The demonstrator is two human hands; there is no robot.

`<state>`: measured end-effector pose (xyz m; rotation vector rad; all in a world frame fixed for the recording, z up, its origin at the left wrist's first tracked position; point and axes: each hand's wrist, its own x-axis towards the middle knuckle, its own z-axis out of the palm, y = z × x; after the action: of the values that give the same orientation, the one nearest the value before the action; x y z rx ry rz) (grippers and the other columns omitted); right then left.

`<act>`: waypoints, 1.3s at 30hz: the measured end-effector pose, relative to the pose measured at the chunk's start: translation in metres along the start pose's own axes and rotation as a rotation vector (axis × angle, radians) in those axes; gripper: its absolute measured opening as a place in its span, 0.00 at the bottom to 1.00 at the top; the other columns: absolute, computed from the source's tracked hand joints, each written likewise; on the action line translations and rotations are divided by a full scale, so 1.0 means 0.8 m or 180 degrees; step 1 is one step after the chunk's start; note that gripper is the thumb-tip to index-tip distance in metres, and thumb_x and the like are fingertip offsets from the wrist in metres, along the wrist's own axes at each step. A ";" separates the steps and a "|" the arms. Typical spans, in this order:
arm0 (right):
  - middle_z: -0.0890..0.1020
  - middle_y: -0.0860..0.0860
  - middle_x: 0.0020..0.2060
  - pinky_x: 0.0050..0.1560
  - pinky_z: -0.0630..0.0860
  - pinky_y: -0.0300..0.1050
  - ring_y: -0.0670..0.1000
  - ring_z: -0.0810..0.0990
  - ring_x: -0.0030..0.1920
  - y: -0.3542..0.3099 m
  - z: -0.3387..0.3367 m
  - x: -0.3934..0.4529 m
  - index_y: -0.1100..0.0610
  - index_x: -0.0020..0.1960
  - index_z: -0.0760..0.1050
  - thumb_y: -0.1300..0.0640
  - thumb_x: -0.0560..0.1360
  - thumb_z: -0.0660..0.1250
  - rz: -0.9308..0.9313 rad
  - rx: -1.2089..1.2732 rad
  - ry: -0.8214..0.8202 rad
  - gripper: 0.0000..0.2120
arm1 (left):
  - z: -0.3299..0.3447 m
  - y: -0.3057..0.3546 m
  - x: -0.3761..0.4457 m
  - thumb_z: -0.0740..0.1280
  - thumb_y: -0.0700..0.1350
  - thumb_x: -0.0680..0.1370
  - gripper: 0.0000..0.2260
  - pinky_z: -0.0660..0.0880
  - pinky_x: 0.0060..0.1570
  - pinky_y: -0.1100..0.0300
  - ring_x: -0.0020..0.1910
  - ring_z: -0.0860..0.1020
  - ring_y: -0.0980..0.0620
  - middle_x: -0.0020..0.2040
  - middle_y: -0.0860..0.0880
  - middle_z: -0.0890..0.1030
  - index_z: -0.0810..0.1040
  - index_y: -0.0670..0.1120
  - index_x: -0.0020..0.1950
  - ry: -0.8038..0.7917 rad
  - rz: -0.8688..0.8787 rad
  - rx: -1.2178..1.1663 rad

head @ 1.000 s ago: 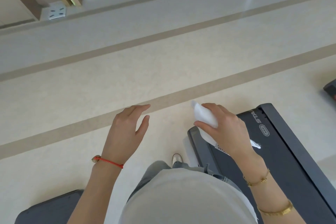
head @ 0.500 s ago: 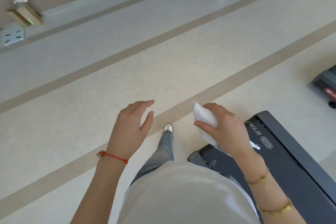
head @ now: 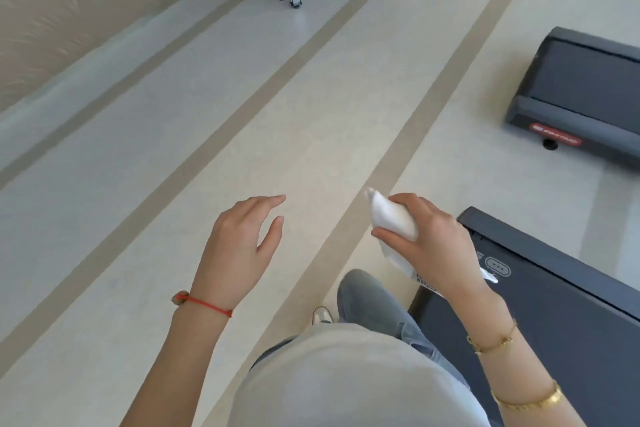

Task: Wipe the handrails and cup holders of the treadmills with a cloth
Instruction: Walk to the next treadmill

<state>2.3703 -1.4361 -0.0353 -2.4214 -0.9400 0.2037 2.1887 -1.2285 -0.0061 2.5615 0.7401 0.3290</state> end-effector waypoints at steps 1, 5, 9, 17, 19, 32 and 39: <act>0.80 0.42 0.50 0.38 0.75 0.47 0.53 0.80 0.43 0.004 -0.002 0.011 0.44 0.58 0.72 0.36 0.70 0.69 0.0101 -0.0027 0.0041 0.22 | 0.003 -0.001 0.024 0.65 0.43 0.81 0.13 0.68 0.62 0.61 0.59 0.76 0.55 0.59 0.54 0.81 0.78 0.48 0.65 -0.0059 0.0087 -0.0017; 0.80 0.42 0.49 0.37 0.75 0.47 0.53 0.80 0.42 0.028 -0.008 0.058 0.45 0.58 0.73 0.36 0.69 0.70 0.0499 -0.0055 0.0225 0.22 | 0.022 0.005 0.118 0.65 0.44 0.81 0.13 0.69 0.63 0.60 0.60 0.76 0.54 0.60 0.54 0.80 0.78 0.48 0.65 -0.0357 0.0351 -0.0096; 0.80 0.42 0.48 0.37 0.74 0.46 0.52 0.80 0.43 0.064 -0.017 0.116 0.45 0.57 0.73 0.36 0.70 0.70 0.0858 -0.0009 0.0407 0.21 | 0.056 0.026 0.218 0.64 0.44 0.81 0.13 0.70 0.63 0.58 0.61 0.76 0.54 0.61 0.53 0.80 0.78 0.48 0.66 -0.0564 0.0635 -0.0152; 0.79 0.41 0.51 0.40 0.73 0.46 0.52 0.80 0.46 0.174 -0.094 0.266 0.44 0.58 0.72 0.36 0.70 0.69 0.1308 -0.0003 0.0667 0.21 | 0.139 0.121 0.437 0.64 0.45 0.81 0.13 0.68 0.62 0.65 0.62 0.76 0.55 0.61 0.54 0.80 0.78 0.48 0.65 -0.0792 0.1026 -0.0359; 0.79 0.41 0.52 0.40 0.72 0.46 0.52 0.79 0.47 0.204 -0.120 0.303 0.43 0.58 0.72 0.36 0.70 0.69 0.1352 -0.0037 0.0728 0.21 | 0.159 0.150 0.487 0.63 0.45 0.81 0.13 0.68 0.61 0.67 0.61 0.76 0.56 0.60 0.55 0.80 0.78 0.49 0.66 -0.0820 0.1101 -0.0392; 0.79 0.42 0.52 0.43 0.75 0.49 0.52 0.79 0.47 0.386 -0.219 0.429 0.43 0.59 0.71 0.36 0.71 0.69 0.2274 0.0119 0.1212 0.21 | 0.297 0.346 0.739 0.63 0.46 0.81 0.13 0.72 0.59 0.63 0.58 0.78 0.56 0.59 0.55 0.80 0.78 0.50 0.65 -0.1404 0.1848 -0.0568; 0.80 0.41 0.49 0.38 0.68 0.44 0.51 0.79 0.44 0.494 -0.265 0.501 0.44 0.57 0.74 0.37 0.69 0.71 0.2793 0.0031 0.1665 0.20 | 0.394 0.473 0.874 0.63 0.45 0.81 0.13 0.73 0.58 0.60 0.58 0.78 0.54 0.58 0.54 0.81 0.78 0.49 0.65 -0.1729 0.2356 -0.0557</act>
<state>2.9680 -1.5037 -0.0439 -2.5215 0.3719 -0.1218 3.0435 -1.2397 -0.0275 2.4788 -0.4256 -0.0889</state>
